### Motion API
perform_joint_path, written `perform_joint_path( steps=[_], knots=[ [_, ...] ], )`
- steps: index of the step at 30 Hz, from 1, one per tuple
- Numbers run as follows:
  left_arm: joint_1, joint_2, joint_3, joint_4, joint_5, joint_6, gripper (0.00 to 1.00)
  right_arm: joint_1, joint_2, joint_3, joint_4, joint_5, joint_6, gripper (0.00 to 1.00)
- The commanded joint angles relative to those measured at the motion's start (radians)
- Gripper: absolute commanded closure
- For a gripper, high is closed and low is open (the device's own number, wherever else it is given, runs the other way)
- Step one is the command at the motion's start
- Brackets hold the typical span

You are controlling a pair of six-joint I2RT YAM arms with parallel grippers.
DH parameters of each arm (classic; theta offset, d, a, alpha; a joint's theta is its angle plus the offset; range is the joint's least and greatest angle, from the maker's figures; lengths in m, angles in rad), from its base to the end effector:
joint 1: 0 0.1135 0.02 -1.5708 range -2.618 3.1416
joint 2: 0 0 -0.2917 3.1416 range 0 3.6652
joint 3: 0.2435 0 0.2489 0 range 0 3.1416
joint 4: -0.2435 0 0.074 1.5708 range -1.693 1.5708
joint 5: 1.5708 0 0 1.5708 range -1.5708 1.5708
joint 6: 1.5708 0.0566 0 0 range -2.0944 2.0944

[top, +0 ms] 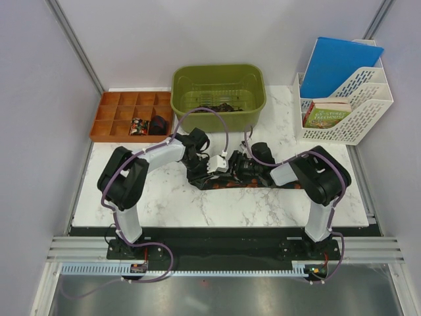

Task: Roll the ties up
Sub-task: Roll the tie at the center of the board.

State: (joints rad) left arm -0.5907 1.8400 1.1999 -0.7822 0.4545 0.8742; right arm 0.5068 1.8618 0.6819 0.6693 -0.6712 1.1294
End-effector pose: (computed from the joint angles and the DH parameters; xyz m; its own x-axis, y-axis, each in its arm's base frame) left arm 0.2732 -0.2131 0.1751 -0.1018 0.8980 -0.4280 0.9857 0.0331 -0.1651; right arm 0.2928 0.2028 0.1346 -0.9551 0.2796 -0.0979 0.0213 0.3944 0.9187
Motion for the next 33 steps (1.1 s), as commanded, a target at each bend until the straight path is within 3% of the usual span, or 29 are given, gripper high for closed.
perform_joint_path(
  steps=[1,11,25,28,33],
  knots=[
    [-0.027,0.041,0.046,0.035,0.029,-0.056,0.89,0.007,0.051,0.031,0.065,0.033,0.016,0.51],
    [-0.043,0.062,0.064,0.047,0.015,-0.076,0.89,0.036,0.089,0.035,0.107,0.013,0.063,0.50],
    [-0.043,0.084,0.082,0.061,0.009,-0.104,0.89,0.068,0.033,-0.007,0.019,0.028,0.047,0.52],
    [-0.043,0.082,0.081,0.066,0.009,-0.113,0.89,0.073,0.045,-0.001,0.019,0.025,0.041,0.59],
    [-0.041,0.070,0.067,0.074,0.007,-0.121,0.89,0.070,0.060,-0.015,-0.011,0.035,-0.002,0.83]
  ],
)
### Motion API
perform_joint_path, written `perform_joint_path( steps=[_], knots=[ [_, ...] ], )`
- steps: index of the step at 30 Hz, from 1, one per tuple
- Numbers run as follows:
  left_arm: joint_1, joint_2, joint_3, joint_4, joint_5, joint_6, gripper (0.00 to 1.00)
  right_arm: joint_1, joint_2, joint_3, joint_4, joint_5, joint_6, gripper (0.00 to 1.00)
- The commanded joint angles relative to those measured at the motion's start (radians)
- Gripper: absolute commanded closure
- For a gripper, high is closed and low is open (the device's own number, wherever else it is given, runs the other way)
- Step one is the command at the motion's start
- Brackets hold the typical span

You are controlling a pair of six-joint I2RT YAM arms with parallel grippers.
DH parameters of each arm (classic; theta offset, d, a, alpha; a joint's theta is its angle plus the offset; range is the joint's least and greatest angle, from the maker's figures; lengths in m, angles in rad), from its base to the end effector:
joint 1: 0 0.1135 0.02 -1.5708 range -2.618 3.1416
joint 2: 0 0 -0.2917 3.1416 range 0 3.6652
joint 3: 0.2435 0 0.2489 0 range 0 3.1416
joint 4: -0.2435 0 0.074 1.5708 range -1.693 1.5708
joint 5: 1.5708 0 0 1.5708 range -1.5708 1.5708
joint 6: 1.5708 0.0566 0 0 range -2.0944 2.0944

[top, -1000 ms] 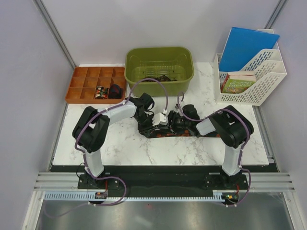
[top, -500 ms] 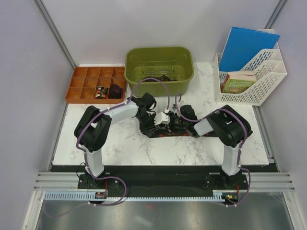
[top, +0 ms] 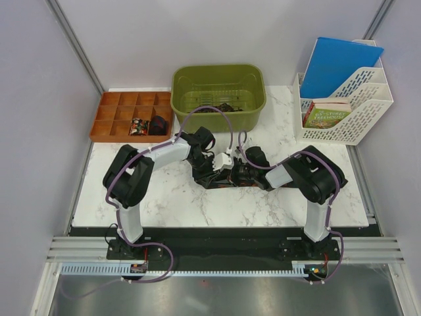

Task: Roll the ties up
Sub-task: Roll the tie at the center of the board.

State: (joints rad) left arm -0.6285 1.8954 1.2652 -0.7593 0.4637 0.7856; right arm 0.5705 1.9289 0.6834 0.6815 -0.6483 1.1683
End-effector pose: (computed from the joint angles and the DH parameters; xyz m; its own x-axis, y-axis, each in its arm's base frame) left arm 0.2812 -0.2357 0.1735 -0.1444 0.8870 -0.4386 0.9806 0.0689 -0.1835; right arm 0.2820 0.2215 0.1133 -0.9675 0.2506 -0.0341 0.0771 0.4205 0.9040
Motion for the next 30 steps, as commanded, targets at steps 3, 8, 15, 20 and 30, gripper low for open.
perform_joint_path(
  steps=[3,8,15,20,30],
  knots=[
    [0.000,-0.010,-0.015,0.058,0.006,-0.029,0.87,-0.001,-0.005,-0.019,-0.043,0.010,-0.071,0.93],
    [0.026,-0.076,-0.047,0.064,0.052,-0.017,0.66,-0.023,0.021,-0.013,-0.062,-0.002,-0.101,1.00],
    [0.108,-0.220,-0.136,0.190,0.119,-0.034,0.27,-0.050,0.058,-0.016,-0.121,0.006,-0.121,1.00],
    [0.122,-0.271,-0.219,0.259,0.153,-0.023,0.14,-0.073,0.090,-0.013,-0.160,0.006,-0.137,1.00],
    [0.055,-0.236,-0.282,0.419,0.087,-0.077,0.12,-0.089,0.104,-0.012,-0.252,0.019,-0.174,1.00]
  ],
)
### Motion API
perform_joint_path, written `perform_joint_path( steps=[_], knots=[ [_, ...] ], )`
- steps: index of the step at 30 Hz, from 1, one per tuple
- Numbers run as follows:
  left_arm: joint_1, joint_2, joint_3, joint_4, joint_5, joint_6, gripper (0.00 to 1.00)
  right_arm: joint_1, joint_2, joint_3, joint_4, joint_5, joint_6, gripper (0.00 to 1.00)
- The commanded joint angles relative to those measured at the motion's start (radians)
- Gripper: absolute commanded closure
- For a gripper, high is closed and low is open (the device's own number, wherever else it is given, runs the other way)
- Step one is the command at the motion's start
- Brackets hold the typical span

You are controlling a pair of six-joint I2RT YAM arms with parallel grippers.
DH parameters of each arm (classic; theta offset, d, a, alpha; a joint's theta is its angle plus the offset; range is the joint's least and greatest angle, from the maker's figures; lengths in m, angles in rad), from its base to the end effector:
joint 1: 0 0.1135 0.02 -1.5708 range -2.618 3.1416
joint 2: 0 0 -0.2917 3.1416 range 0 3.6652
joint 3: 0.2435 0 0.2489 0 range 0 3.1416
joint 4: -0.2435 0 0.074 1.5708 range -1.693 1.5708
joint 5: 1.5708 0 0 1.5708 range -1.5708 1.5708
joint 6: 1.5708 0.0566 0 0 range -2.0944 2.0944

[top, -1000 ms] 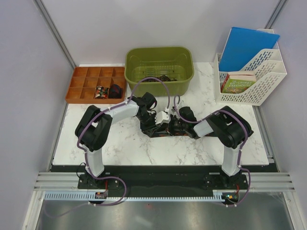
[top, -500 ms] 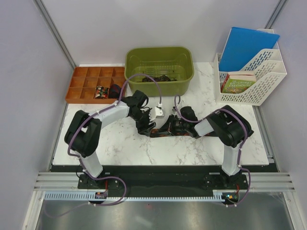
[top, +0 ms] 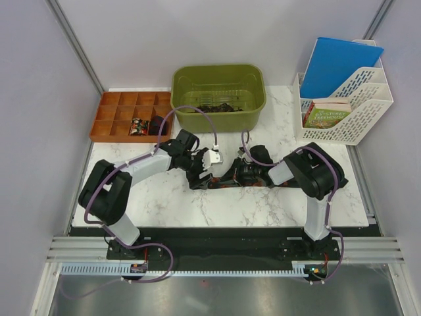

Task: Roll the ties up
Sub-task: Roll the tie at the center of the board.

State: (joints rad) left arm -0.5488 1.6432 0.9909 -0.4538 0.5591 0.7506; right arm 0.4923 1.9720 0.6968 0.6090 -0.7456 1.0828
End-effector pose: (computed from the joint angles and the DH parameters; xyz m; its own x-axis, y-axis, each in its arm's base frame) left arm 0.2609 -0.1947 0.1964 -0.1178 0.7498 -0.6512 0.9919 0.1201 -0.0411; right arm 0.2925 0.2005 0.0970 -0.9772 0.2123 0.0017 0.0979 0.4434 0.8910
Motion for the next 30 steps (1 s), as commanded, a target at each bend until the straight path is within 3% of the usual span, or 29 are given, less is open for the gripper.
perform_joint_path(
  steps=[1,10,13,19,22,30],
  knots=[
    [-0.033,0.023,-0.012,0.127,-0.017,-0.043,0.13,-0.011,0.064,-0.019,-0.180,0.115,-0.093,1.00],
    [-0.079,0.115,0.052,0.050,-0.100,0.009,0.29,-0.012,0.057,-0.014,-0.172,0.110,-0.095,1.00],
    [-0.077,0.086,0.037,0.035,-0.099,0.026,0.57,-0.014,0.051,-0.014,-0.175,0.114,-0.100,1.00],
    [-0.069,0.044,0.026,0.017,-0.084,0.039,0.85,-0.012,0.034,-0.002,-0.193,0.112,-0.110,0.96],
    [-0.069,0.052,0.025,-0.028,-0.087,0.073,0.90,-0.021,0.021,0.009,-0.210,0.109,-0.115,0.86],
    [-0.068,0.059,0.002,-0.051,-0.105,0.102,0.92,-0.037,-0.018,0.033,-0.199,0.078,-0.100,0.78]
  ],
)
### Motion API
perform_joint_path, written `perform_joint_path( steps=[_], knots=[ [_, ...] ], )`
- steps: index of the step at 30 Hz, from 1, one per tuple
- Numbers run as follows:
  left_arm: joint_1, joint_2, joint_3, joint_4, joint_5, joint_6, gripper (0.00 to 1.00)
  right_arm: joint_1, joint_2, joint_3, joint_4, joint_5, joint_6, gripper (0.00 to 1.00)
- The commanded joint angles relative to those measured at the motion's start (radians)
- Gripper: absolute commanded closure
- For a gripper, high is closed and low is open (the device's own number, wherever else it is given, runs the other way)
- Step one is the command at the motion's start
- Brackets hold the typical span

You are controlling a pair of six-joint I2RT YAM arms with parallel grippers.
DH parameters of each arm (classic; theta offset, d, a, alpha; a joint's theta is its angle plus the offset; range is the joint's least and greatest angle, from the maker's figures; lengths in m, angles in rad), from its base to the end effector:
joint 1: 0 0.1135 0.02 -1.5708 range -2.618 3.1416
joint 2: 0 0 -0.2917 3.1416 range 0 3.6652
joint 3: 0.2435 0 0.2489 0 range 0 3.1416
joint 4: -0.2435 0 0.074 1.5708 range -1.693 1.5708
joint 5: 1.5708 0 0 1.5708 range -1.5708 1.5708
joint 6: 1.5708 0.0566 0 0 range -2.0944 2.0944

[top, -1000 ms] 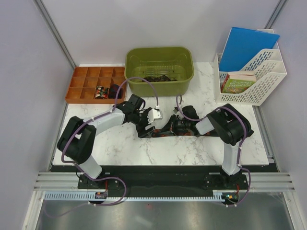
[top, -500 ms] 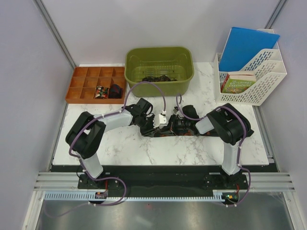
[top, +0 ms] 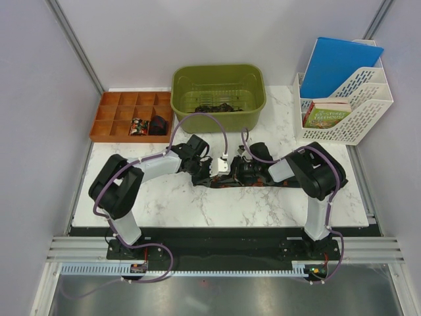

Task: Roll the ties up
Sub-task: Roll the tie at the center of the board.

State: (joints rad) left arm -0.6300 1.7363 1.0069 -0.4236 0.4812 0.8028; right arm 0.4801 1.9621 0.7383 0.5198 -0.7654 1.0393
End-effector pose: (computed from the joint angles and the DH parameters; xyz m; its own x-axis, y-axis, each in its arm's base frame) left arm 0.2581 -0.2206 0.1715 -0.0282 0.8097 -0.5862 0.9994 0.0334 -0.0020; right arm 0.2988 0.1998 0.1021 -0.9819 0.1896 0.0003 0.0887 0.4582 0.8844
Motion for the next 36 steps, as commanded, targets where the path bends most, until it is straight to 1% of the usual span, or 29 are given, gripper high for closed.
perform_joint_path(
  steps=[1,4,6,7,8,11,12,14,15,17,18,21,28,31,32,33,36],
  knots=[
    [0.013,-0.032,-0.013,-0.083,-0.029,0.052,0.92,-0.026,-0.008,-0.010,-0.112,0.097,-0.056,0.78],
    [0.015,-0.029,-0.004,-0.087,-0.030,0.052,0.92,-0.028,-0.012,-0.013,-0.112,0.091,-0.064,0.76],
    [0.016,-0.029,-0.005,-0.090,-0.030,0.053,0.92,-0.029,-0.014,-0.013,-0.116,0.092,-0.068,0.78],
    [0.016,-0.027,-0.005,-0.090,-0.030,0.055,0.92,-0.031,-0.015,-0.013,-0.116,0.092,-0.070,0.80],
    [0.018,-0.027,-0.004,-0.093,-0.030,0.055,0.92,-0.029,-0.014,-0.013,-0.118,0.090,-0.076,0.88],
    [0.026,-0.041,0.001,-0.098,-0.013,0.052,0.89,-0.028,-0.012,-0.013,-0.141,0.112,-0.104,1.00],
    [0.027,-0.047,0.002,-0.098,0.002,0.050,0.83,-0.026,-0.008,-0.013,-0.153,0.118,-0.113,1.00],
    [0.026,-0.069,0.012,-0.104,0.020,0.041,0.76,-0.026,0.004,-0.008,-0.171,0.130,-0.133,1.00],
    [0.026,-0.075,0.019,-0.112,0.037,0.036,0.68,-0.026,0.006,-0.007,-0.181,0.135,-0.140,1.00],
    [0.026,-0.089,0.035,-0.113,0.051,0.019,0.62,-0.026,0.011,-0.005,-0.191,0.143,-0.145,1.00],
    [0.026,-0.089,0.039,-0.112,0.057,0.015,0.56,-0.026,0.014,-0.007,-0.196,0.146,-0.148,1.00],
    [0.026,-0.073,0.067,-0.112,0.060,-0.007,0.52,-0.028,0.017,-0.004,-0.225,0.164,-0.165,1.00],
    [0.013,-0.034,0.111,-0.116,0.089,-0.014,0.51,-0.026,0.030,0.001,-0.234,0.175,-0.163,1.00],
    [0.012,-0.018,0.105,-0.119,0.088,-0.014,0.46,-0.026,0.034,0.003,-0.251,0.189,-0.179,1.00],
    [0.010,-0.014,0.104,-0.119,0.086,-0.014,0.41,-0.026,0.032,0.001,-0.253,0.189,-0.176,1.00],
    [0.010,-0.001,0.101,-0.119,0.076,-0.017,0.39,-0.026,0.031,0.000,-0.254,0.190,-0.180,1.00],
    [0.010,0.012,0.099,-0.118,0.060,-0.024,0.36,-0.026,0.029,-0.002,-0.264,0.195,-0.185,1.00]
  ],
)
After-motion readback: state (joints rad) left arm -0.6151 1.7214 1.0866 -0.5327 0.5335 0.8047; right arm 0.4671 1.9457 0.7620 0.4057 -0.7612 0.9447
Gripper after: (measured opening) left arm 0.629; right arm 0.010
